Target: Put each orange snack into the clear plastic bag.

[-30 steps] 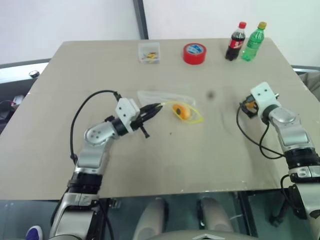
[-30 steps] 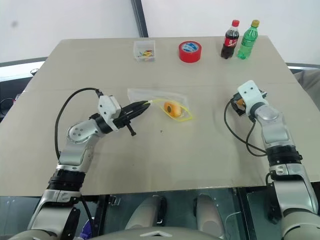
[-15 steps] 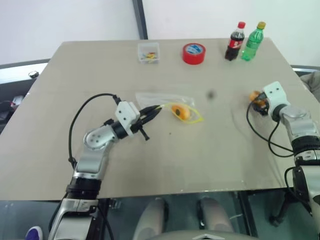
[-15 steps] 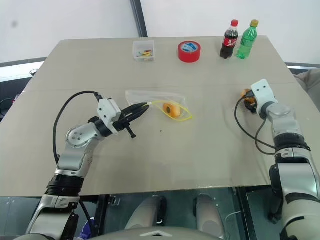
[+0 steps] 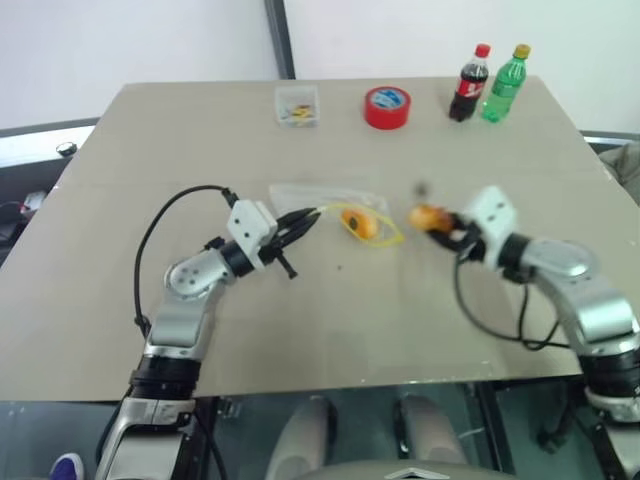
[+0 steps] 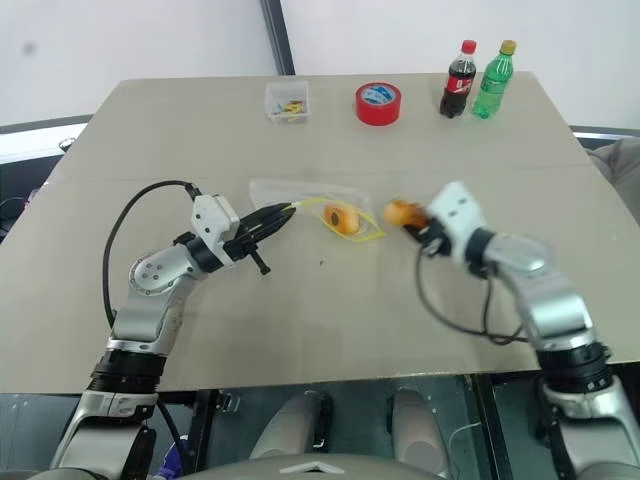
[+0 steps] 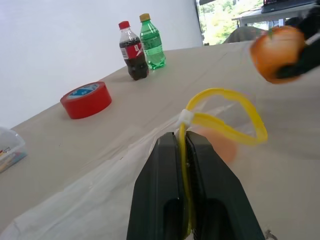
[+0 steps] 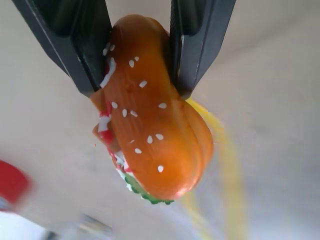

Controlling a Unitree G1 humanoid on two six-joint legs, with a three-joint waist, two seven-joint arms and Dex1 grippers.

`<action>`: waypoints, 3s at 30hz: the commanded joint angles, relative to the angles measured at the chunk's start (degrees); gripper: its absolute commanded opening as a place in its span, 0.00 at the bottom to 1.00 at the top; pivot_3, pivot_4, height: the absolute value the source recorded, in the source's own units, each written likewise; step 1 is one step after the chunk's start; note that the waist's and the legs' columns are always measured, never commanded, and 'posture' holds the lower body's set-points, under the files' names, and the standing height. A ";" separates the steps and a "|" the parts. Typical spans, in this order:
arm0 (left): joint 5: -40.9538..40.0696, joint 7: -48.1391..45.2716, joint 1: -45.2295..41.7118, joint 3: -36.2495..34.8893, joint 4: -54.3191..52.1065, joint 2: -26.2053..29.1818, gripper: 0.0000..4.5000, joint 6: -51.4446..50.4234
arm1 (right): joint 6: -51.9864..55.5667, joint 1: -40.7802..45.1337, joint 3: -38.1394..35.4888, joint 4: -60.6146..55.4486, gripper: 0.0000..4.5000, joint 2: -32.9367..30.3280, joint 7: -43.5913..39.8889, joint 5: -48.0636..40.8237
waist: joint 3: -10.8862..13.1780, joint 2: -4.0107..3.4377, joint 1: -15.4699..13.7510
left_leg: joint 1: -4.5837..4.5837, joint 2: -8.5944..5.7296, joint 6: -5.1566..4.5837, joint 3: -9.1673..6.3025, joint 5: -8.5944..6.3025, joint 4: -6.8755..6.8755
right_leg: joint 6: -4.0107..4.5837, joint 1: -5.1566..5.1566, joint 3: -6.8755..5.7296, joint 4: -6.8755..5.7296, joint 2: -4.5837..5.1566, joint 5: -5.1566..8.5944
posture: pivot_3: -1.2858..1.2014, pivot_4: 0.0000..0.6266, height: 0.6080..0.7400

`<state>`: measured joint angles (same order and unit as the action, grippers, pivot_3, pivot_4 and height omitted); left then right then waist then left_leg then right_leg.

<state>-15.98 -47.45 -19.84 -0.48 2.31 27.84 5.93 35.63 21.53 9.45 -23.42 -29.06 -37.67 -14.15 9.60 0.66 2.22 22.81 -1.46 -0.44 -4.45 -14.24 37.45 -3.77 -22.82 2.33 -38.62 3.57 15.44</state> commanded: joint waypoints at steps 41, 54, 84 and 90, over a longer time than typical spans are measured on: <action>-9.26 0.10 4.87 -5.02 -7.13 -0.52 0.00 -10.82 | -5.96 3.31 2.50 3.43 0.98 6.03 4.42 7.69 | 0.01 0.01 0.10 | 0.00 -0.04 0.00 -0.10 0.00 -0.04 | 0.00 0.03 -0.10 0.09 0.01 0.00 | 0.52 0.24 1.00; -13.11 0.74 1.28 -7.05 -6.62 -1.18 0.00 -16.22 | -20.40 7.43 12.55 23.24 0.98 8.29 7.30 21.60 | 0.01 0.03 0.16 | -0.03 -0.03 0.02 -0.03 0.01 -0.03 | 0.01 0.03 -0.04 0.08 -0.03 0.00 | 0.52 0.24 1.00; -18.67 8.12 -7.80 -9.37 -7.19 -3.03 0.00 -26.88 | -17.21 21.04 3.38 20.14 0.01 -4.68 -3.19 23.89 | 0.04 0.06 -0.03 | 0.04 -0.07 0.02 -0.07 0.00 -0.03 | 0.01 0.03 -0.08 0.14 0.01 0.00 | 0.52 0.24 1.00; -18.35 4.01 -7.76 -6.67 -10.42 -1.69 0.00 -27.80 | -10.35 21.67 5.15 14.78 0.01 -9.46 -11.54 22.53 | 0.05 0.07 0.00 | 0.09 -0.03 0.03 -0.05 0.01 -0.06 | 0.01 0.01 -0.07 0.23 0.00 0.00 | 0.52 0.24 1.00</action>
<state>-34.67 -40.49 -27.36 -7.92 -4.08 24.48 -23.42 22.50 42.30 15.26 -5.55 -37.46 -47.12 8.91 9.66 0.73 2.22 22.91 -1.49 -0.41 -4.50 -14.23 37.39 -3.76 -22.82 2.26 -38.37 3.58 15.44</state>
